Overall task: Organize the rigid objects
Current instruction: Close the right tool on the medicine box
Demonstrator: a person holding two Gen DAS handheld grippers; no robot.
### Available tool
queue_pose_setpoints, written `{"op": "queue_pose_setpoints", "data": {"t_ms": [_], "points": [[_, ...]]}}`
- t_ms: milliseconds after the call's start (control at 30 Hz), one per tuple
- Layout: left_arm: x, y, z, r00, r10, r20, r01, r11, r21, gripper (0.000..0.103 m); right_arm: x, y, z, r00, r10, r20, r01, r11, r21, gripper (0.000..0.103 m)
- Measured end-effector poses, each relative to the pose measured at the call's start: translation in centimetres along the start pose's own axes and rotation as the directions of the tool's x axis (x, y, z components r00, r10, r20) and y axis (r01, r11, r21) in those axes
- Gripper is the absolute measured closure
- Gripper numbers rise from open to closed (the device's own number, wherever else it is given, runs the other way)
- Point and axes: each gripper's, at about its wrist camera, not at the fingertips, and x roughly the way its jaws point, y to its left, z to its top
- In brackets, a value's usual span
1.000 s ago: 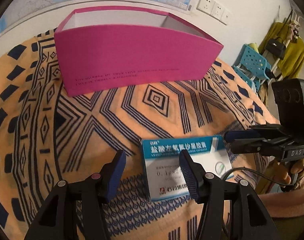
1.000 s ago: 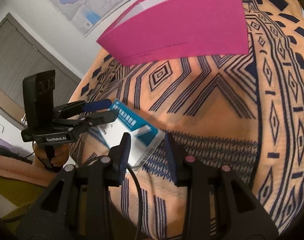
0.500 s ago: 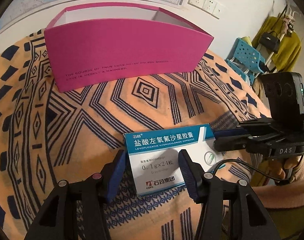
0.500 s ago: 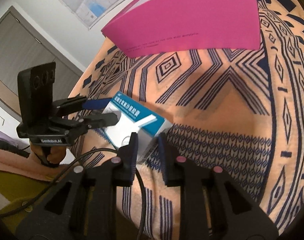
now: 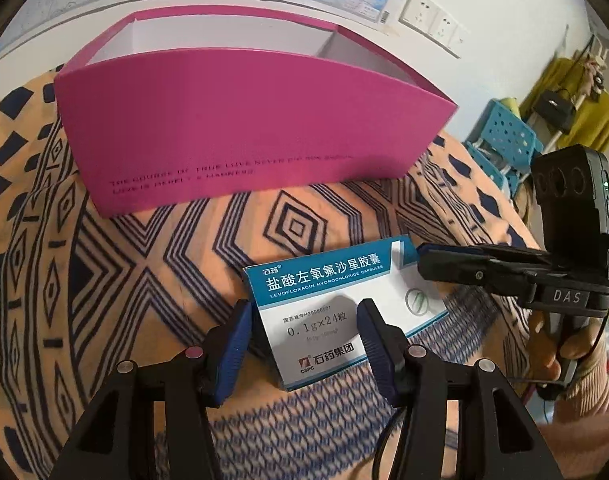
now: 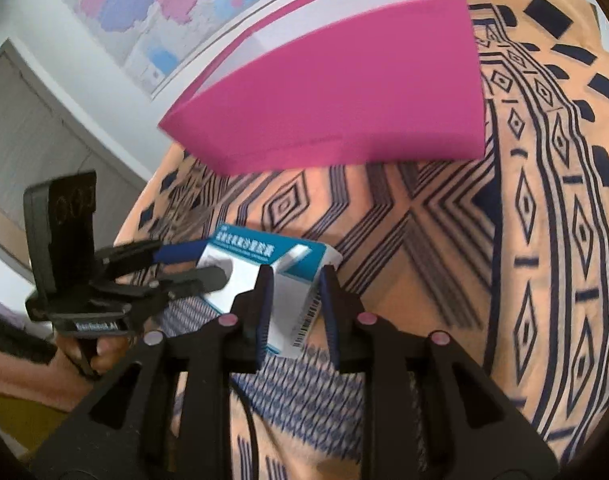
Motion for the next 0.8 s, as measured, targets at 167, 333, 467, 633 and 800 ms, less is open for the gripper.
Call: {"op": "queue_pose_setpoints", "data": {"t_ms": [167,333,467,633,800], "points": [[0.0,0.0,-0.2,1.0,0.002,0.002,-0.002,1.0,-0.002,0.049,0.4,-0.6,-0.2,1.0,0.0,0.005,0.0,0.999,0.037,0.071],[-0.5,0.3,-0.8,1.0,-0.021,-0.002,0.021,1.0,-0.012,0.054,-0.1,-0.2,-1.3,1.0,0.011,0.01,-0.011,1.0,0.025,0.071],[-0.6,0.1,-0.9,1.0,-0.023,-0.002,0.023,1.0,-0.01,0.054,0.0,0.3,-1.7,1.0,-0.014,0.02,0.014,1.0,0.005,0.071],[-1.1,-0.3,-0.8,1.0,-0.027,0.004,0.027,1.0,-0.007,0.054,-0.1,0.9,-1.6,0.998,-0.043,0.036,0.043,0.999,-0.008,0.071],[-1.8,-0.5,-0.5,0.999,-0.038,0.025,0.039,0.999,-0.008,0.054,-0.7,1.6,-1.2,0.996,-0.058,0.06,0.06,0.998,-0.026,0.071]]}}
